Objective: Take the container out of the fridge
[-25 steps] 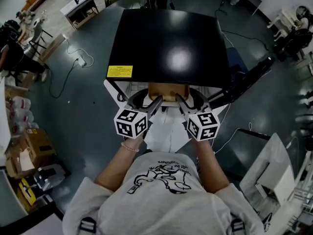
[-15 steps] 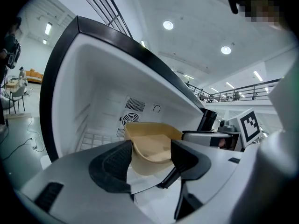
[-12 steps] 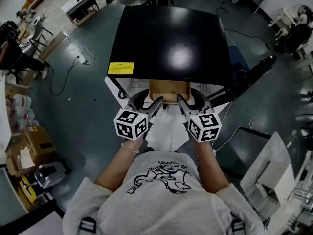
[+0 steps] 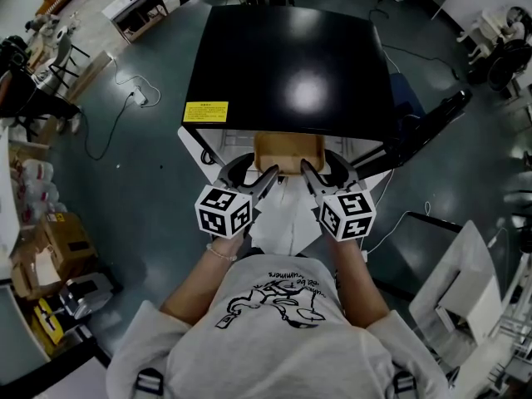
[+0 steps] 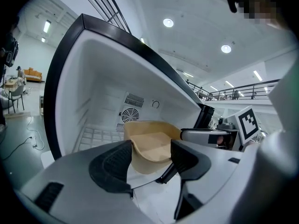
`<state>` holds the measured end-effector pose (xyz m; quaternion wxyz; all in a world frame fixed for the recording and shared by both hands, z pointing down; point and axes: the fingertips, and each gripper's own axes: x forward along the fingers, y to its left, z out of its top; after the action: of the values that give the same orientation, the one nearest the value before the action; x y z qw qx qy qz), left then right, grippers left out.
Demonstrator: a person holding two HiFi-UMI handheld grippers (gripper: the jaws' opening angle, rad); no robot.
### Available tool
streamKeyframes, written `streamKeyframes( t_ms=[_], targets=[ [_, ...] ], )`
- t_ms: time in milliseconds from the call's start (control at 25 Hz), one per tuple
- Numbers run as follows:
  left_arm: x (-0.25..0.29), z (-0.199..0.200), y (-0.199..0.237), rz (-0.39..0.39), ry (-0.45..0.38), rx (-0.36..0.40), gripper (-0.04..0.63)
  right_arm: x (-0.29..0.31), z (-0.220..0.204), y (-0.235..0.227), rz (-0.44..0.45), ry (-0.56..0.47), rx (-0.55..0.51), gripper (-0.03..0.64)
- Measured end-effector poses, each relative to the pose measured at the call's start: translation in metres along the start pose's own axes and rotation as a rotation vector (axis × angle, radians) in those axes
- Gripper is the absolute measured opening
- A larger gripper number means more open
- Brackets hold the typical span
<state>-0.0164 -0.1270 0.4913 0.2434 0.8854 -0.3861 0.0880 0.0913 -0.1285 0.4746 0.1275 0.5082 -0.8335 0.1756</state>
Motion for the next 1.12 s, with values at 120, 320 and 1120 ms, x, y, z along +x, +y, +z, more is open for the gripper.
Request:
streamKeyframes(
  t_ms=[120,320,1120],
  targets=[
    [0.0,-0.004,-0.001,-0.002,0.006,-0.004,0.273,-0.001,-0.003,0.0,-0.002,0.004,0.0,0.235],
    [0.0,-0.009,-0.001,-0.001,0.013,-0.006,0.273,-0.001,-0.008,0.0,-0.004,0.015,0.003,0.235],
    [-0.003,-0.027,-0.002,0.004,0.047,-0.003,0.27,-0.003,-0.027,0.003,-0.001,0.051,0.02,0.235]
  ],
)
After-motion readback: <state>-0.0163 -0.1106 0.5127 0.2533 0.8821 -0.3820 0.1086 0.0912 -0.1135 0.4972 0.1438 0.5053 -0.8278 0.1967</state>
